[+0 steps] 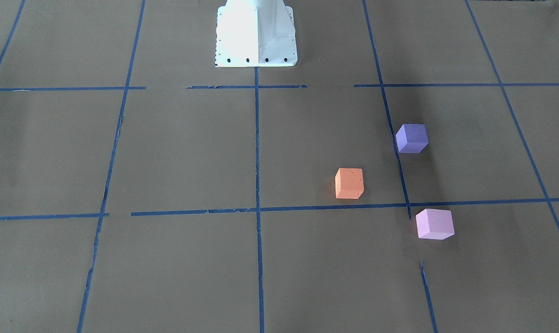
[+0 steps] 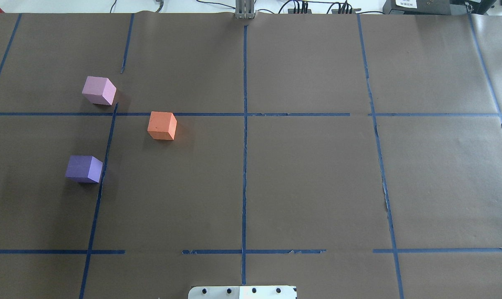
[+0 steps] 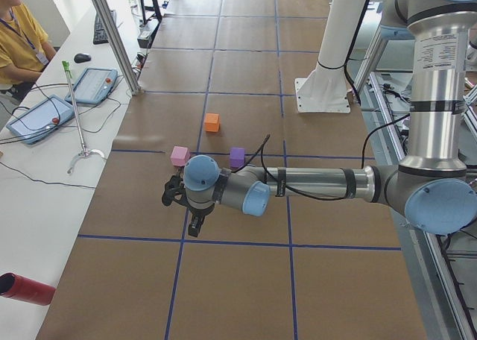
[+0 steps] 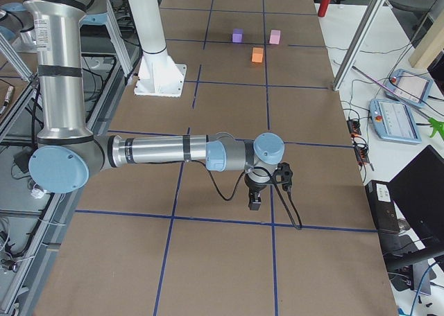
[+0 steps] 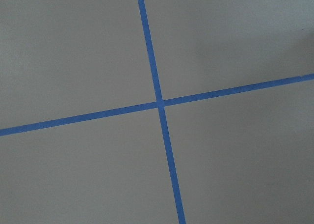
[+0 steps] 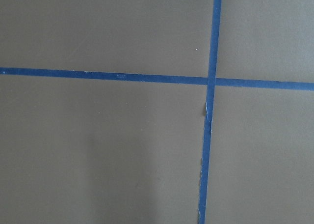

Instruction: Arrange blocks in a line

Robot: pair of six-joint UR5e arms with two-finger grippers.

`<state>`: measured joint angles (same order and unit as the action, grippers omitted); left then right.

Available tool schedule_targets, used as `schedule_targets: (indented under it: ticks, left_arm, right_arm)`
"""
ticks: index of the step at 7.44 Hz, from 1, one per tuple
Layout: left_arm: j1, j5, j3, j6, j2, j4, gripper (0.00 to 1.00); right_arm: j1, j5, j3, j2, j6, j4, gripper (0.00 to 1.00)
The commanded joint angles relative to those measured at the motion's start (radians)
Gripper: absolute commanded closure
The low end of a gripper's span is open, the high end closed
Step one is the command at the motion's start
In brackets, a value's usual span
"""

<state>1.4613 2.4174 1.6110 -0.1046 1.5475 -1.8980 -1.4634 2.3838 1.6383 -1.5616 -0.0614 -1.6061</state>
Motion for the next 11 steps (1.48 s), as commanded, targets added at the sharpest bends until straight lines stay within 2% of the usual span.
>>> schedule_targets:
  ticks: [1,4,5,6,7,10,11]
  left_arm:
    - [-0.143,-0.004,0.033,-0.25,0.106,-0.012,0.0]
    - [-0.315,-0.04,0.015,-0.55,0.363,0.0,0.0]
    - [-0.41,-0.094,0.009,-0.614,0.422,-0.003,0.0]
    - [-0.505,-0.2,0.01,-0.718,0.469,-0.003,0.0]
    - [-0.588,-0.269,-0.006,-0.872,0.512,-0.003,0.0]
    - [-0.674,-0.389,-0.095,-0.941,0.572,-0.001,0.0]
    - [-0.693,-0.397,-0.1,-0.954,0.572,0.0,0.0]
  right_arm:
    - [0.0,0.0,0.0,0.0,0.0,0.0,0.0]
    - [0.0,0.0,0.002,0.0,0.0,0.0,0.0]
    - [0.0,0.0,0.0,0.0,0.0,0.0,0.0]
    - [0.0,0.0,0.0,0.0,0.0,0.0,0.0]
    - [0.0,0.0,0.0,0.0,0.0,0.0,0.0]
    - [0.0,0.0,0.002,0.0,0.0,0.0,0.0]
    - [0.0,0.0,0.0,0.0,0.0,0.0,0.0]
